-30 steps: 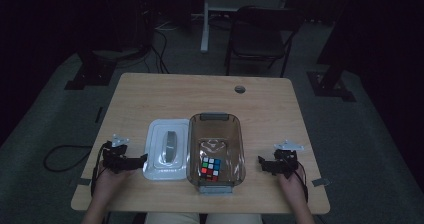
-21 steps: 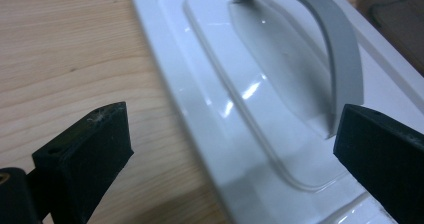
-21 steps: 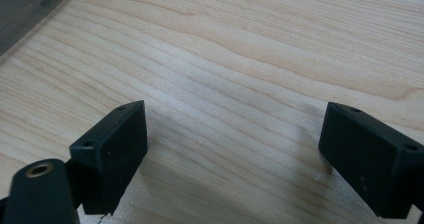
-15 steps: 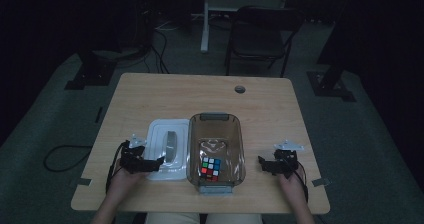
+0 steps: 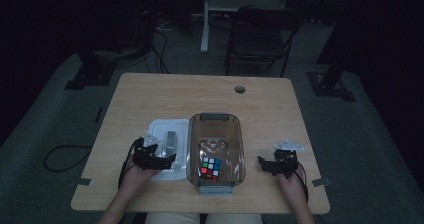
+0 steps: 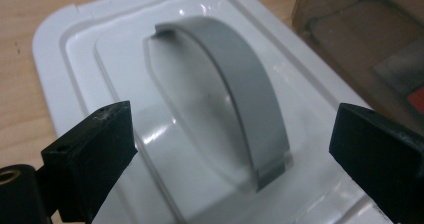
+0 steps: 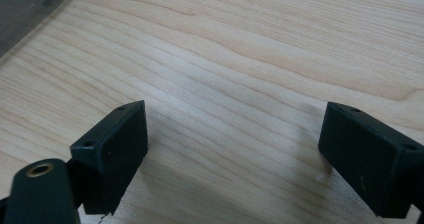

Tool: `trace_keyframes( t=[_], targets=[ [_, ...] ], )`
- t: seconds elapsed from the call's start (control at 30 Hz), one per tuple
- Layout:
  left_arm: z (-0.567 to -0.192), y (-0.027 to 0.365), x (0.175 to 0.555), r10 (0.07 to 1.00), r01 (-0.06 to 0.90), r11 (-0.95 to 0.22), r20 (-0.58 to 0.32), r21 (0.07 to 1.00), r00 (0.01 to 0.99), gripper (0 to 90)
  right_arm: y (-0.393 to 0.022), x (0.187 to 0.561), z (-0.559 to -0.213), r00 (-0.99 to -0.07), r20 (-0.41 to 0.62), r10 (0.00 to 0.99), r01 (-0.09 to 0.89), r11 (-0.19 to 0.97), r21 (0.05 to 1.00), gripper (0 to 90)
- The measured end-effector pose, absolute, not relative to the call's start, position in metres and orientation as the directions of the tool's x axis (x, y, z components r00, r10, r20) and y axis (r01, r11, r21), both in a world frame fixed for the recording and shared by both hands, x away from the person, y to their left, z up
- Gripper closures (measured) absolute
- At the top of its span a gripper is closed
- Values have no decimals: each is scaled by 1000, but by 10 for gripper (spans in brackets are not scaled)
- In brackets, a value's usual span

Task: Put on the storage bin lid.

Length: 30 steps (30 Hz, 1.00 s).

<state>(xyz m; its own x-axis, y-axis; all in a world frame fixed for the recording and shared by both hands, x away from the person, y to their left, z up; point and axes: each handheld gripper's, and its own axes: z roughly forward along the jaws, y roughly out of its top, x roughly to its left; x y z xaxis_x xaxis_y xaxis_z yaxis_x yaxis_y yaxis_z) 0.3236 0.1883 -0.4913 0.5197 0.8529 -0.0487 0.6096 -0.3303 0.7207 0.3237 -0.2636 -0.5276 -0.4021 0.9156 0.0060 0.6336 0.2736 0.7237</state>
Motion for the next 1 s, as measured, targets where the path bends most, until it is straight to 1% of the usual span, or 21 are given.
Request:
trace_keyframes(
  t=[0.07,0.2,0.23,0.43,0.5,0.53,0.6,0.67,0.73,0.77,0.8,0.83,0.93,0.97,1.0],
  targets=[
    [-491,187,325,853,609,-328,-52,722,520,53,-264,324,-528,-402,6,916,634,274,724,121],
    [-490,184,329,857,611,-309,-66,729,512,83,-264,324,-528,-402,6,916,634,273,724,120],
    [-490,182,330,853,603,-310,-65,735,518,140,-264,324,-528,-402,6,916,633,273,724,121],
    [-490,174,337,855,606,-317,-57,730,515,175,-263,324,-528,-401,7,916,634,273,723,121],
    [-492,171,337,863,605,-313,-47,732,503,233,-264,324,-528,-401,7,916,634,273,724,120],
    [-492,171,337,863,605,-313,-47,732,503,235,-264,324,-528,-401,7,916,634,273,724,120],
    [-494,169,337,864,605,-307,-52,735,501,294,-264,324,-528,-403,7,915,634,273,723,120],
    [-495,167,336,867,601,-302,-48,740,495,295,-264,324,-528,-403,7,915,634,274,723,121],
    [-496,166,338,875,606,-297,-43,738,482,341,-264,324,-528,-405,6,914,633,276,723,120],
    [-496,166,338,875,606,-297,-43,738,482,341,-264,325,-528,-405,6,914,633,276,723,120],
    [-497,165,340,884,611,-293,-36,735,467,361,-264,324,-528,-404,6,915,634,275,723,120],
    [-498,165,340,887,609,-288,-34,739,460,402,-264,324,-528,-404,6,915,634,275,723,121],
    [-499,169,341,898,608,-258,-45,751,438,506,-264,324,-528,-404,6,915,634,275,723,121],
    [-499,170,342,898,612,-247,-59,752,435,519,-264,325,-528,-405,6,914,634,275,723,121],
    [-499,170,342,899,614,-243,-64,751,434,552,-264,325,-528,-405,6,915,634,275,723,120]
  ],
)
